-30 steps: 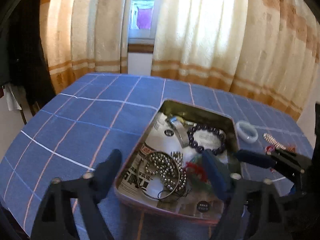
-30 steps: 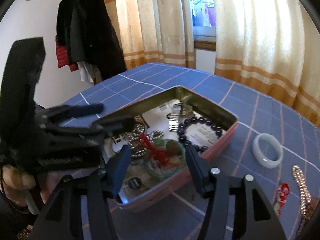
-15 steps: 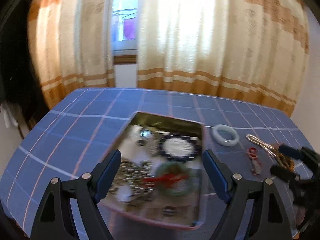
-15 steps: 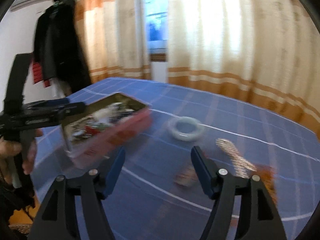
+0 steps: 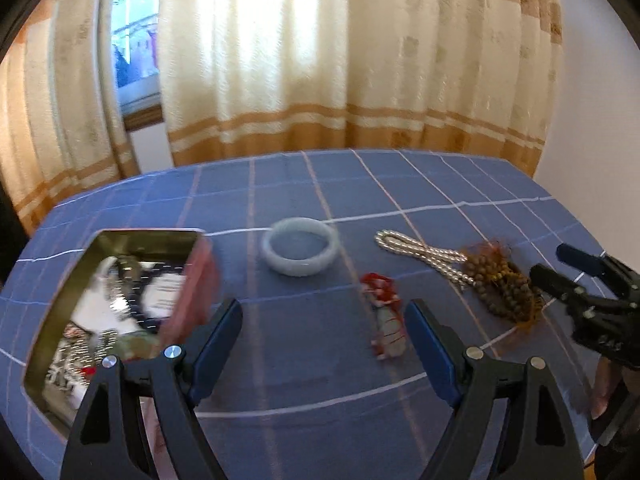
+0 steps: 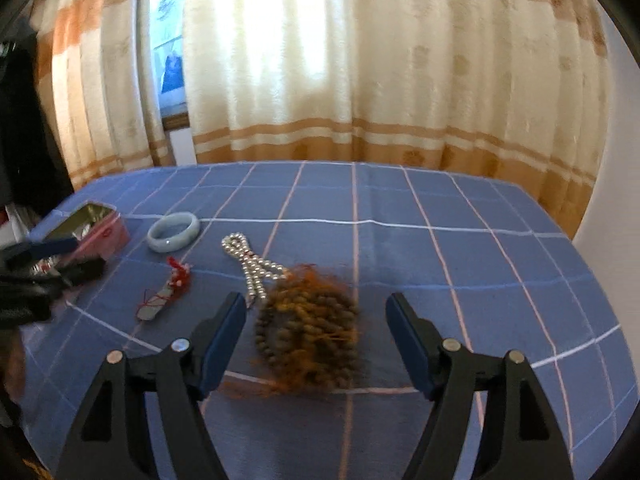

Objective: Organize jewelry
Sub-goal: 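Move the right gripper to the wooden bead mala while the left moves to the red-knot pendant, then grasp the brown wooden bead mala with the right gripper while the left grasps the red-knot pendant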

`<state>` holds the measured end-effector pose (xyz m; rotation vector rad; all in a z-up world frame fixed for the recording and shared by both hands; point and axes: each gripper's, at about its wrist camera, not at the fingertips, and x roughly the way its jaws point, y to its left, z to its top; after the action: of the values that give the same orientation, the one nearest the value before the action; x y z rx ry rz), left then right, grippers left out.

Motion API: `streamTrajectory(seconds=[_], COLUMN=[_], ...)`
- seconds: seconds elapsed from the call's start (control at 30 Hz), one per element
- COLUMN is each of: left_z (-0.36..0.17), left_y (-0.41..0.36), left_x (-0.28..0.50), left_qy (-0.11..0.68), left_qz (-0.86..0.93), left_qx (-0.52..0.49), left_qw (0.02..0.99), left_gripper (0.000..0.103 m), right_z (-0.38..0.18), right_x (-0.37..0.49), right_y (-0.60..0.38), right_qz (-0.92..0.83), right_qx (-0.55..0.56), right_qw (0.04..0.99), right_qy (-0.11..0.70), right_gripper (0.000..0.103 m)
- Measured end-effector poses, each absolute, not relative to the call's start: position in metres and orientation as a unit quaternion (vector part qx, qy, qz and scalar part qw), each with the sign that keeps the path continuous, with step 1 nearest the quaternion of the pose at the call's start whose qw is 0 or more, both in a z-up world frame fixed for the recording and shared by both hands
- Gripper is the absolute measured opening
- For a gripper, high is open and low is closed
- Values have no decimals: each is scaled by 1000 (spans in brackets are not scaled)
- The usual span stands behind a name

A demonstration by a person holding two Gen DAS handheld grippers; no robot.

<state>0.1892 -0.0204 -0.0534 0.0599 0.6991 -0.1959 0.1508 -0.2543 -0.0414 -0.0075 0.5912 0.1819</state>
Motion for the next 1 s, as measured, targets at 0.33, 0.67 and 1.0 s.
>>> streamTrajectory(seconds=[0.33,0.67,1.0], left_z=[-87,-88,-75], left_y=[-52,-49,-45], left_x=[223,216,207], left_qy=[399,404,369], left_qz=[-119,-156,-155], left_qx=[46,24,18], left_qw=[908,901,916], left_gripper=[43,8,7], right_z=[-43,-67,-63], right_x=[152,173,166], right_y=[-280,-240,-238], right_qz=[85,150,143], right_qx=[32,-57,-70], right_qw=[951,909,915], right_qy=[295,385,370], right_gripper=[73,44,18])
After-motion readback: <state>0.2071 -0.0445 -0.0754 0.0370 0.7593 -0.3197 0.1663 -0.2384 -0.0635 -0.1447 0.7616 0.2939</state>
